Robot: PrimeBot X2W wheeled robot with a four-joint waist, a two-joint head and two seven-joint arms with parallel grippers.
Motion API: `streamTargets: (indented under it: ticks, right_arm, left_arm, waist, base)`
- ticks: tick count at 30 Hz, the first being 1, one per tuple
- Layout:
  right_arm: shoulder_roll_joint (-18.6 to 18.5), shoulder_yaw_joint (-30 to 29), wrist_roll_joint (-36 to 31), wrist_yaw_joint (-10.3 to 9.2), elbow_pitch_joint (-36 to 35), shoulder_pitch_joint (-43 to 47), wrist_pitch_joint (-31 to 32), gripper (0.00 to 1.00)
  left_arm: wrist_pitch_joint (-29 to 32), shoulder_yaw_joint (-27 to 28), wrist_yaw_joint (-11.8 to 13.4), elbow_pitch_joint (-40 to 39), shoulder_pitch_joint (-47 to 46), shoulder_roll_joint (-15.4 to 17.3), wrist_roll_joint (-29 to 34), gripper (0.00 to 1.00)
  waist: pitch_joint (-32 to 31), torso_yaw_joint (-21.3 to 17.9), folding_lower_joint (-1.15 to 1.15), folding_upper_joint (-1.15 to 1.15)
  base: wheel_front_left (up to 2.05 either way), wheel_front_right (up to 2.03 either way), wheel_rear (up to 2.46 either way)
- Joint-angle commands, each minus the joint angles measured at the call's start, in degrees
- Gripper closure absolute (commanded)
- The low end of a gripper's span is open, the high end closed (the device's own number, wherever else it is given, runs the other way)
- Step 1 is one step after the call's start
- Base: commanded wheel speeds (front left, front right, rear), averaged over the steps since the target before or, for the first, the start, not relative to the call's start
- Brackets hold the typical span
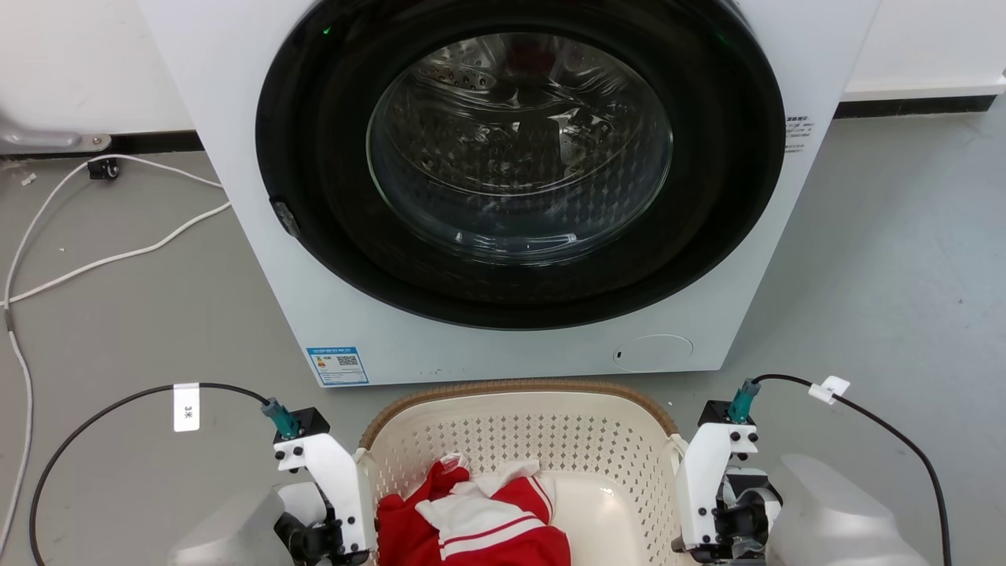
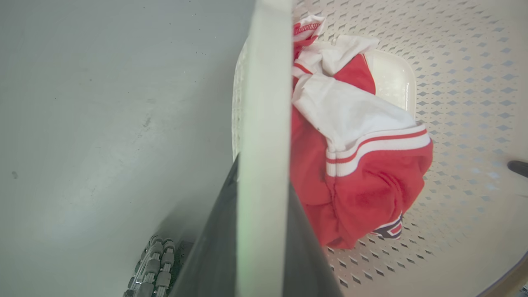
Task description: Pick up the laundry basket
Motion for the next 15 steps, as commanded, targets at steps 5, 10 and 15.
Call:
streamTargets:
  ticks: [5,10,15]
  right_arm:
    - [1.0,-0.2,0.4,0.51,-0.5,0.8,0.1,1.0]
    - [1.0,-0.2,0.3,0.51,-0.5,0.8,0.0,1.0]
    - [1.0,-0.4,0.0,0.51,-0.5,1.0,0.1,1.0]
  left_arm:
    - [-0.4,0.2,-0.8,-0.5,0.6,-0.9,-0.3,1.0]
    - [-0.6,0.4,-0.8,-0.3,0.7,-1.0,-0.4,1.0]
    - [-0.4,0.5,-0.8,0.0,0.8,-1.2,-0.6,1.0]
  waist:
    - [-0.1,-0.1,0.0,0.0]
    - [-0.2,-0.1,0.0,0.0]
    - [-0.3,-0.2,0.0,0.0]
  base:
    - [0.0,0.0,0.0]
    - [0.0,0.0,0.0]
    - [0.0,0.0,0.0]
